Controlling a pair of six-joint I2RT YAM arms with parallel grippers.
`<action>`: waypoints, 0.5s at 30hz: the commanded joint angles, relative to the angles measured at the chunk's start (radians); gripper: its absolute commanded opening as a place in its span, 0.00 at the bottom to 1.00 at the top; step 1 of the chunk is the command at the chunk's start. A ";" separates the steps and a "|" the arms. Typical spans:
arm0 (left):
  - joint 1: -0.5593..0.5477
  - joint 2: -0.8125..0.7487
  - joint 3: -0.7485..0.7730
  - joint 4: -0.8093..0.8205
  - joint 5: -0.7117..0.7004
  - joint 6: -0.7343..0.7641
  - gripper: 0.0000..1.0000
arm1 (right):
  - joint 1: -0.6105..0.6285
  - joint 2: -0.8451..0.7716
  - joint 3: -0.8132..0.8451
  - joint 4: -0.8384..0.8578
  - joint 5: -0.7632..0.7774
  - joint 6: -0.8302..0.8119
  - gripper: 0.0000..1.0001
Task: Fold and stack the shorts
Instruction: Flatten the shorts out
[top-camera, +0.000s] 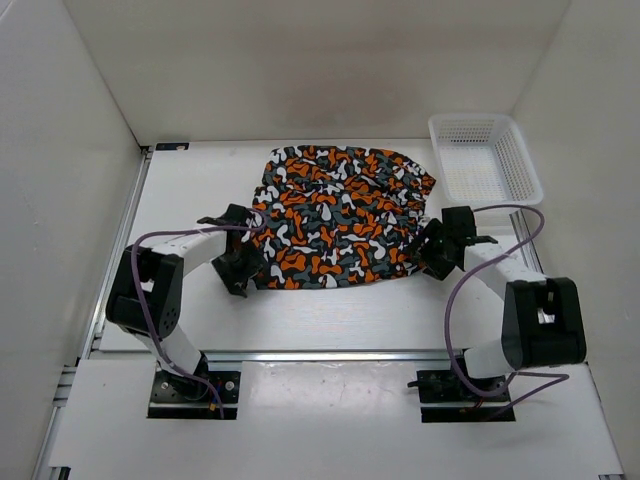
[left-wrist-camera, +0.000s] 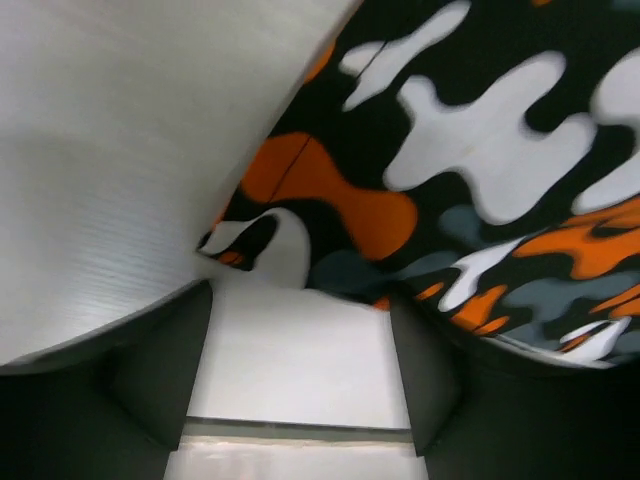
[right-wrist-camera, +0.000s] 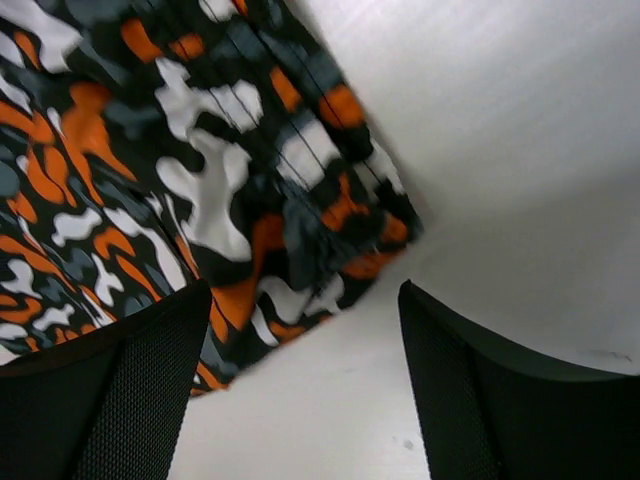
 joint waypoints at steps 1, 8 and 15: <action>0.001 0.063 0.057 0.067 -0.024 0.004 0.62 | -0.004 0.075 0.074 0.057 0.012 -0.030 0.76; 0.010 0.086 0.109 0.067 -0.015 0.034 0.10 | -0.004 0.126 0.097 0.057 -0.001 -0.031 0.16; 0.048 -0.026 0.141 0.024 -0.036 0.055 0.10 | -0.004 0.008 0.097 -0.002 0.054 -0.072 0.00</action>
